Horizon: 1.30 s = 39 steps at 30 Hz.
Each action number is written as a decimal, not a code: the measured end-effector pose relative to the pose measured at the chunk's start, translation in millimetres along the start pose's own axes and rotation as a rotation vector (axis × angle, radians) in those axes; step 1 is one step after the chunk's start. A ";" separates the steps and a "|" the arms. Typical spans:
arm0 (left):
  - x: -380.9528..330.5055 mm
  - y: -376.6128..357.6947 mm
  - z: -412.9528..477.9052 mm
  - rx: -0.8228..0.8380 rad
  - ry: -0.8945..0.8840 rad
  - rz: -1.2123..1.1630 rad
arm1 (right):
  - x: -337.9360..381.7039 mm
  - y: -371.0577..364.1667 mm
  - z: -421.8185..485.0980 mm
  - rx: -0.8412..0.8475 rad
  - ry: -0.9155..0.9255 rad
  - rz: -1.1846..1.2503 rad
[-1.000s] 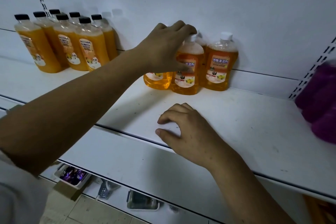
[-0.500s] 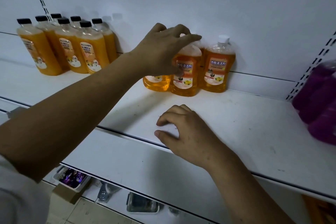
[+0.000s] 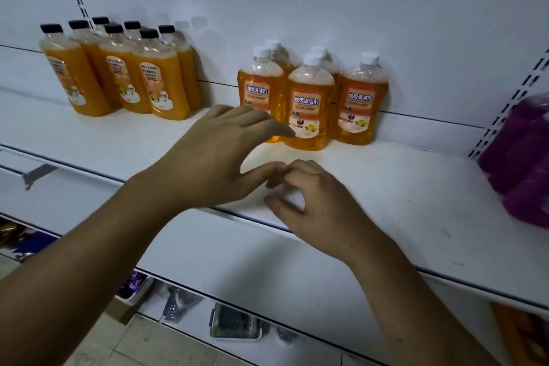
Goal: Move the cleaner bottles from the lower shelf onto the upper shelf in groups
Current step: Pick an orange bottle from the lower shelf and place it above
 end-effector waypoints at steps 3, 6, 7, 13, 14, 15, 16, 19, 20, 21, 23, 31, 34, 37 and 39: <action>-4.1 0.9 -37.9 0.012 0.126 -0.142 | 2.2 8.6 -8.8 -0.065 -0.008 -0.005; -18.7 -5.6 -71.8 -0.004 0.236 -0.328 | 5.8 21.6 -26.7 -0.110 0.000 -0.006; -26.2 -8.4 -80.8 -0.009 0.256 -0.393 | 6.4 27.1 -35.7 -0.132 -0.004 -0.007; -80.9 -24.2 -101.4 -0.040 0.273 -0.698 | 15.6 58.9 -119.1 -0.334 -0.024 -0.086; -90.9 -25.4 -101.0 -0.038 0.242 -0.726 | 17.6 63.0 -135.5 -0.372 -0.048 -0.107; -101.2 -25.9 -100.1 -0.031 0.207 -0.753 | 18.9 66.3 -152.2 -0.401 -0.079 -0.125; -111.6 -26.8 -98.1 -0.022 0.174 -0.789 | 19.5 69.3 -169.5 -0.422 -0.116 -0.140; -146.4 -35.5 -85.4 0.075 0.093 -0.908 | 17.4 78.9 -221.9 -0.478 -0.254 -0.151; -160.1 -39.7 -79.9 0.116 0.060 -0.916 | 15.8 81.9 -239.7 -0.495 -0.302 -0.148; -174.1 -44.3 -74.7 0.149 0.028 -0.912 | 13.5 84.8 -257.6 -0.511 -0.346 -0.148; -203.5 -53.0 -65.1 0.197 -0.009 -0.915 | 8.0 92.1 -293.3 -0.548 -0.438 -0.156; -345.0 -71.0 -36.7 0.283 -0.038 -0.878 | -32.8 150.4 -440.3 -0.612 -0.689 -0.119; -404.1 -77.4 -24.5 0.320 -0.051 -0.828 | -54.6 174.3 -491.3 -0.609 -0.744 -0.083; -454.9 -87.7 -14.0 0.351 -0.044 -0.836 | -80.5 195.8 -526.8 -0.576 -0.770 -0.079; -482.0 -97.7 -8.3 0.388 -0.036 -0.836 | -100.4 208.5 -541.5 -0.565 -0.773 -0.075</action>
Point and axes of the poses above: each hand's wrist, its own z-axis towards the middle knuckle, its own y-axis out of the back of the hand, x = y × z, the point moved 2 cm from there along z, towards the middle knuckle, and after that the axes turned 11 degrees about z, right-handed, at the moved point
